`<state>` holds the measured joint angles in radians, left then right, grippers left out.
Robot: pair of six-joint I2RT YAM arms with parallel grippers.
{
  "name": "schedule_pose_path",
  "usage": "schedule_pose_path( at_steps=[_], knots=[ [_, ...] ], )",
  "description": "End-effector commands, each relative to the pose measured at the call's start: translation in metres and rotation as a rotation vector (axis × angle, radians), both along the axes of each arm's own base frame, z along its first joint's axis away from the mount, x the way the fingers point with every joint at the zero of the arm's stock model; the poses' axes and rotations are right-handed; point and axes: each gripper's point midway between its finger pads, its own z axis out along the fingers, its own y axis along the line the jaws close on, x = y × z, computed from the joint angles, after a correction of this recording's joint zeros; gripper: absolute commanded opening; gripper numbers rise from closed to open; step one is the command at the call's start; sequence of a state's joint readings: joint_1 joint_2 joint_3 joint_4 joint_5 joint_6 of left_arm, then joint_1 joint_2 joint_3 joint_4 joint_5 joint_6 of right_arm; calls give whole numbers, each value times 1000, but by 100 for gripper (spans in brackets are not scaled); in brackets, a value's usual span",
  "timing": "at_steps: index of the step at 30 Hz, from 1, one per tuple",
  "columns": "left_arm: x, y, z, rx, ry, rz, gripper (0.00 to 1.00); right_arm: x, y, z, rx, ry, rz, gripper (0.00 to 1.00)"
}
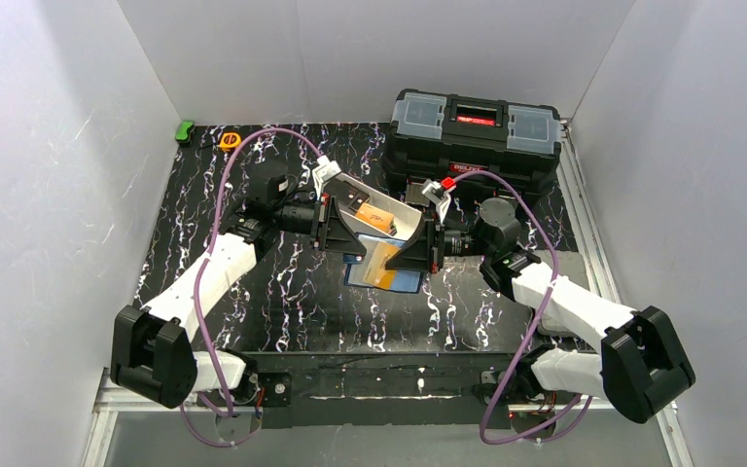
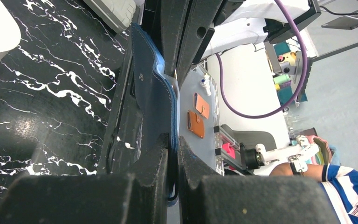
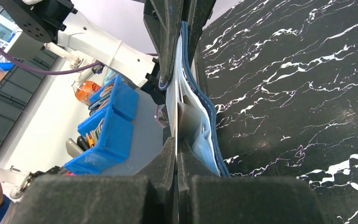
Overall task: Put the credit cards into the card holder
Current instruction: Insert the credit card into the card holder.
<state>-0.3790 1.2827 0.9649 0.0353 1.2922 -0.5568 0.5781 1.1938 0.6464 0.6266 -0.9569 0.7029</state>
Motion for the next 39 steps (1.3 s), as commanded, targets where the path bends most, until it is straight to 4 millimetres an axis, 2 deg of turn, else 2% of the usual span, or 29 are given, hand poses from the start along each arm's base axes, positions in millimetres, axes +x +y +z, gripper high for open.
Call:
schedule_pose_path(
  at_steps=[1, 5, 12, 13, 14, 18, 22, 25, 29, 34, 39],
  knots=[
    [-21, 2, 28, -52, -62, -89, 2, 12, 7, 14, 24, -53, -35, 1],
    [-18, 1, 27, -47, -58, -78, 12, 12, 14, 17, 36, -55, -48, 1],
    [-16, 0, 26, -43, -52, -74, 16, 16, 27, 23, 27, -65, -72, 2],
    [-16, 0, 26, -44, -54, -74, 16, 18, 28, 24, 28, -65, -80, 4],
    [-17, 0, 26, -43, -53, -74, 16, 20, 29, 25, 27, -62, -93, 10],
    [-19, 1, 23, -31, -29, -69, 15, 27, 31, 29, 29, -60, -134, 19],
    [-17, 1, 21, -24, -34, -58, 14, 36, 30, 35, 50, -43, -199, 20],
    [-15, 1, 20, -12, -45, -46, 11, 41, 28, 44, 94, -38, -242, 28],
    [-13, 1, 19, -1, -47, -35, 13, 41, 31, 52, 101, -52, -248, 32],
    [-10, 0, 17, 18, -56, -14, 14, 37, 37, 57, 101, -47, -236, 46],
    [0, 4, 10, 83, -113, 57, 12, 35, 41, 56, 88, -14, -241, 55]
  ],
)
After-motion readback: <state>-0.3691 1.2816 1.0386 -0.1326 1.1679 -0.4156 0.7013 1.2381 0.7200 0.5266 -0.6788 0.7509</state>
